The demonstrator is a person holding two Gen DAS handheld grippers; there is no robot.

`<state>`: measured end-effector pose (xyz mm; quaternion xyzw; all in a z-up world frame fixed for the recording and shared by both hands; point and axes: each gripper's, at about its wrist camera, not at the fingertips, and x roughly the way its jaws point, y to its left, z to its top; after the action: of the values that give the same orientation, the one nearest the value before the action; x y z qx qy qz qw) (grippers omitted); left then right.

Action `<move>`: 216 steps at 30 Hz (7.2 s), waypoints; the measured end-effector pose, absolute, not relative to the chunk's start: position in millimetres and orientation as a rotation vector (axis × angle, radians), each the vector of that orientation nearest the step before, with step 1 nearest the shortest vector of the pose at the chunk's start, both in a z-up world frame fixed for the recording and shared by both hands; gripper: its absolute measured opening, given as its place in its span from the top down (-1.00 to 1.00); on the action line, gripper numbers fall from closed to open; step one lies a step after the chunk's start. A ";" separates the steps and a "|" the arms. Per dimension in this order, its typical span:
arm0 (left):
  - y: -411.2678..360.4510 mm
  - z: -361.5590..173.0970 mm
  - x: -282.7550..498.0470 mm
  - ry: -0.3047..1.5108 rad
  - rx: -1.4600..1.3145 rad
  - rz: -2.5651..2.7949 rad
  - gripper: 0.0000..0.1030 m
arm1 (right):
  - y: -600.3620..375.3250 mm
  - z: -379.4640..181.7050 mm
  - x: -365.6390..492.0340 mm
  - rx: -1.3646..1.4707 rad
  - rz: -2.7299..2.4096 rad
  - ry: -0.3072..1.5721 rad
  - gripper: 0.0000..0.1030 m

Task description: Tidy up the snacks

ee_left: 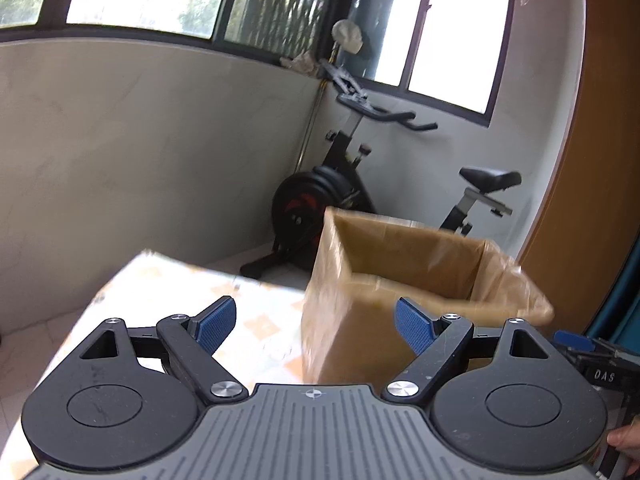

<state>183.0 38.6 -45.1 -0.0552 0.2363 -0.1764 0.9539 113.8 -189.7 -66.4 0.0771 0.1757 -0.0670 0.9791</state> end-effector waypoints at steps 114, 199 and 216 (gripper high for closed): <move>7.3 -83.0 168.0 0.467 -0.073 -0.442 0.33 | -217.2 -81.4 44.4 0.121 -0.318 0.307 -0.30; -6.1 -21.9 207.9 0.516 0.006 -0.423 -0.54 | -204.4 -40.6 141.5 0.195 -0.032 0.327 -0.76; 24.0 -134.0 151.9 0.732 -0.125 -0.346 -0.51 | -156.4 -139.8 87.7 0.176 0.002 0.534 -0.74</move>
<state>151.9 24.0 -134.0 -0.0609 0.3557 -0.1681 0.9174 87.7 -156.4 -139.8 0.0866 0.2637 0.0009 0.9607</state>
